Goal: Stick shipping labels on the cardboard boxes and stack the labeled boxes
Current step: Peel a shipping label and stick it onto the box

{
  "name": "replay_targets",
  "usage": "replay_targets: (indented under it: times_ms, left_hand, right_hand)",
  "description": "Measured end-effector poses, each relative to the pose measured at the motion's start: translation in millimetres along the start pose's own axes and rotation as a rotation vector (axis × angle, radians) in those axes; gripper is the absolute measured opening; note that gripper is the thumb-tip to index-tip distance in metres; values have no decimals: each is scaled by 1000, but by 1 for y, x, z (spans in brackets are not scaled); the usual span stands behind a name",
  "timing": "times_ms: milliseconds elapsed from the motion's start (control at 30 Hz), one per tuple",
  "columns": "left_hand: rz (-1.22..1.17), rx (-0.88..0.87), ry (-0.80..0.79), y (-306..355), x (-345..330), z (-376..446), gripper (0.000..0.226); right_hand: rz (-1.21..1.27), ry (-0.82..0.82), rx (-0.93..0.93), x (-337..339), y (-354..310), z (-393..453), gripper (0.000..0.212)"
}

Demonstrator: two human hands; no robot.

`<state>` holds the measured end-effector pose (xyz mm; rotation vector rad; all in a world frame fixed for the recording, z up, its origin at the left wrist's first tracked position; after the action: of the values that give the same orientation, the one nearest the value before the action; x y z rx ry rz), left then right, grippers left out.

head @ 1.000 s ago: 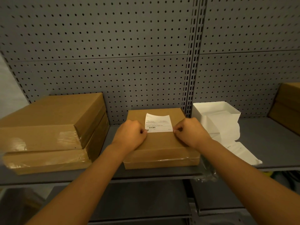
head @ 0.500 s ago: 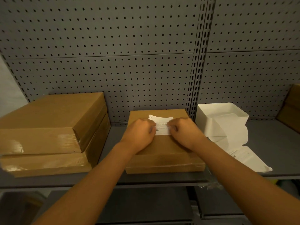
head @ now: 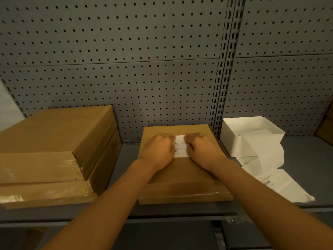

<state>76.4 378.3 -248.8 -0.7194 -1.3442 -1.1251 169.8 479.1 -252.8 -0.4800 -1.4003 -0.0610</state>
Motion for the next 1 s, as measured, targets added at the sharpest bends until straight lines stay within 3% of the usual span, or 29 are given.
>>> replay_targets:
  times_ms: [100,267,433,533,600,700,800,933,1000]
  left_hand:
    - [-71,-18,-35,6,-6,8,25]
    - [36,102,-7,-7,1,11,15]
    - [-70,42,-59,3,-5,14,22]
    - [70,154,-62,-10,2,13,20]
    - [51,135,-73,-6,1,15,18]
    - [-116,27,-121,7,-9,16,35]
    - [-18,53,-166,-1,-6,12,42]
    - [113,149,-125,-20,8,3,35]
    - [69,96,-119,-12,6,0,39]
  right_hand:
    - [30,-44,53,-7,-9,8,21]
    - [-24,-14,-93,6,10,11,11]
    - [62,-57,48,-7,-9,20,19]
    - [-8,-49,-40,1,9,17,14]
    - [-29,-48,-79,2,10,19,10]
    - [104,-96,1,-11,-1,24,27]
    - [72,-116,-15,-7,6,17,44]
    - [-9,-91,-90,9,22,6,25]
    - [-9,-67,-67,11,14,2,19]
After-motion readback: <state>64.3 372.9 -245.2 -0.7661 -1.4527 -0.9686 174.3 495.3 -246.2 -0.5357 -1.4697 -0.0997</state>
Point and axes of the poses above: each hand's wrist, its own z-axis towards the middle knuckle, its own x-axis out of the back of the hand, y = z × x, the point moved 5 cm from there along z, towards the middle knuckle, and after that the axes turned 11 degrees about -y, right-handed, at the moved point
